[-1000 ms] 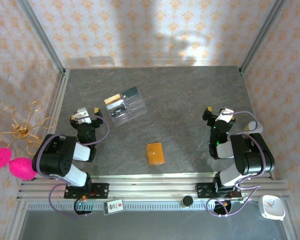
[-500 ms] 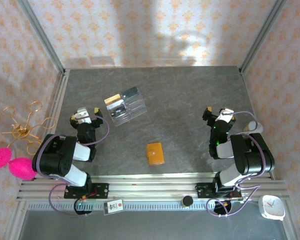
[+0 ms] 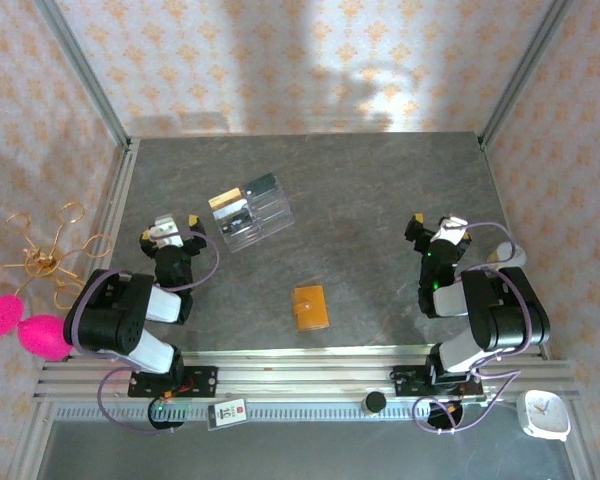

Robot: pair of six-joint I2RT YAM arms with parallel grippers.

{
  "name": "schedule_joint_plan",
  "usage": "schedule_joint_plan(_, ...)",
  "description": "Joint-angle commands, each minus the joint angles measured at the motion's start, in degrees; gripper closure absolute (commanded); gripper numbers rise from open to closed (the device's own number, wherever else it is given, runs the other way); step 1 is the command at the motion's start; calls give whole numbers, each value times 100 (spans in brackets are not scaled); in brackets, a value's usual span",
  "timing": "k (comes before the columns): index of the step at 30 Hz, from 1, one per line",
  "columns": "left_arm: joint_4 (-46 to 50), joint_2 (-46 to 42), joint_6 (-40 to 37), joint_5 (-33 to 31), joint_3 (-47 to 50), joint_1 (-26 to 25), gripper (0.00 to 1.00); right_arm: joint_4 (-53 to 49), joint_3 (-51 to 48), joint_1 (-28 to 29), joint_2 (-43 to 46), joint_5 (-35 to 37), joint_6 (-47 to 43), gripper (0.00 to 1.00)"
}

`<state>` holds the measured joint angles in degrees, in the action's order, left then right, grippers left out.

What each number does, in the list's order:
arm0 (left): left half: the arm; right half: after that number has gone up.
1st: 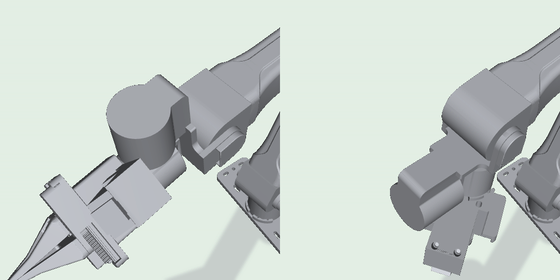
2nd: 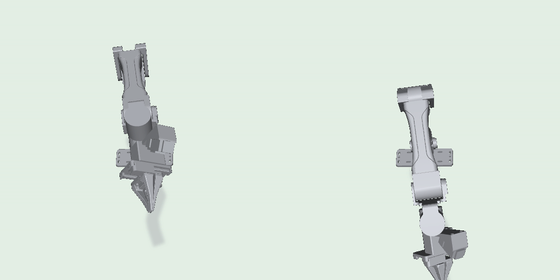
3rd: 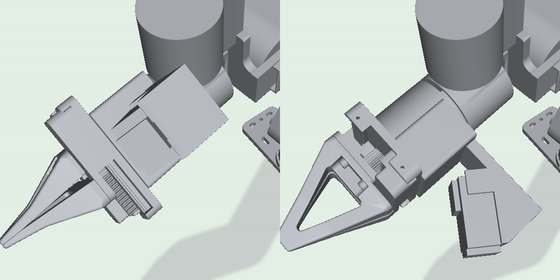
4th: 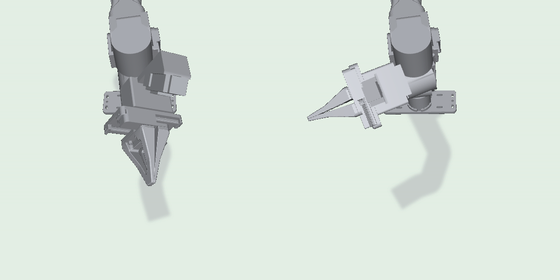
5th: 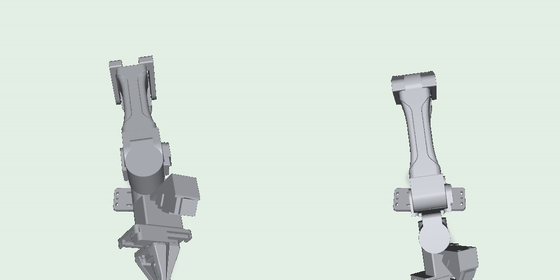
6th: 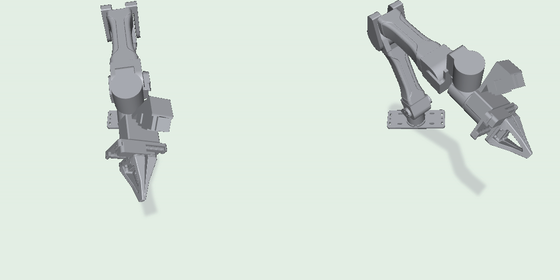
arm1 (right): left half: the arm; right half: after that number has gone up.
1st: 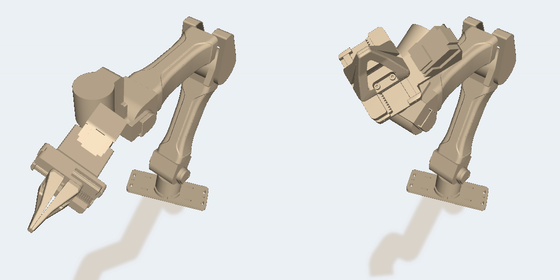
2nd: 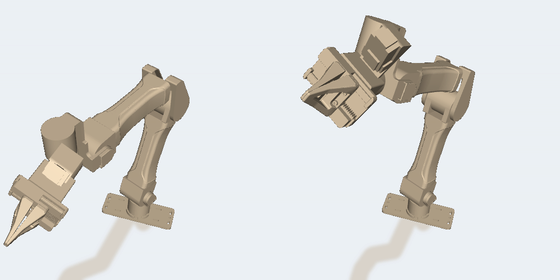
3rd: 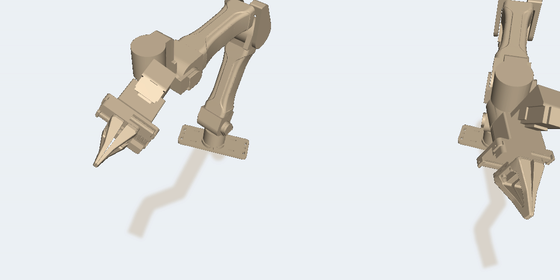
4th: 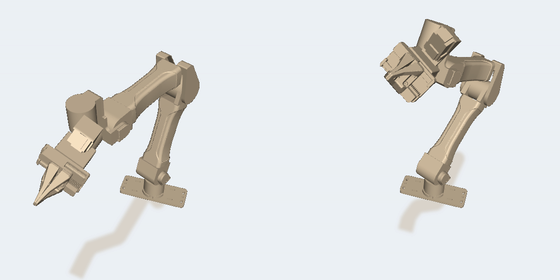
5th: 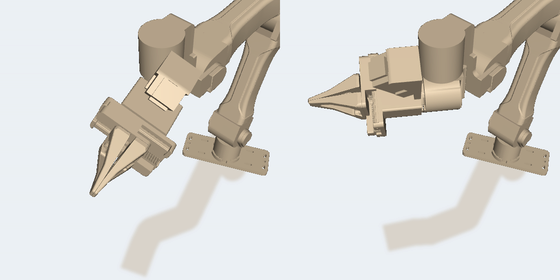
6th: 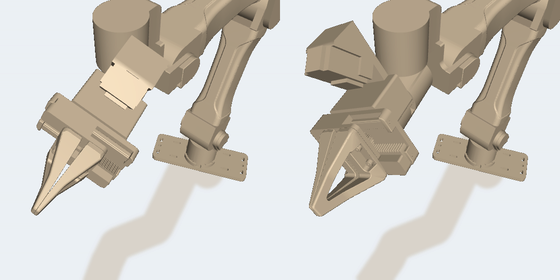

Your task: Take the credit cards out of the card holder

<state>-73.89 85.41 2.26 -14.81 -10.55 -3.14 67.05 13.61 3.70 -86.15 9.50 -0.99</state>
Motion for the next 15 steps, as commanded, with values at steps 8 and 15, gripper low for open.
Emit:
schedule_joint_plan(8, 2076, -1850, 635, -798, -642, -459, 0, -3000, 1592, 251, 1067, 1547, 1408, 0)
schedule_joint_plan(15, 1787, -3062, 3790, -70, -87, -6, 0, -4991, 2594, -170, 518, 15, 3703, 9)
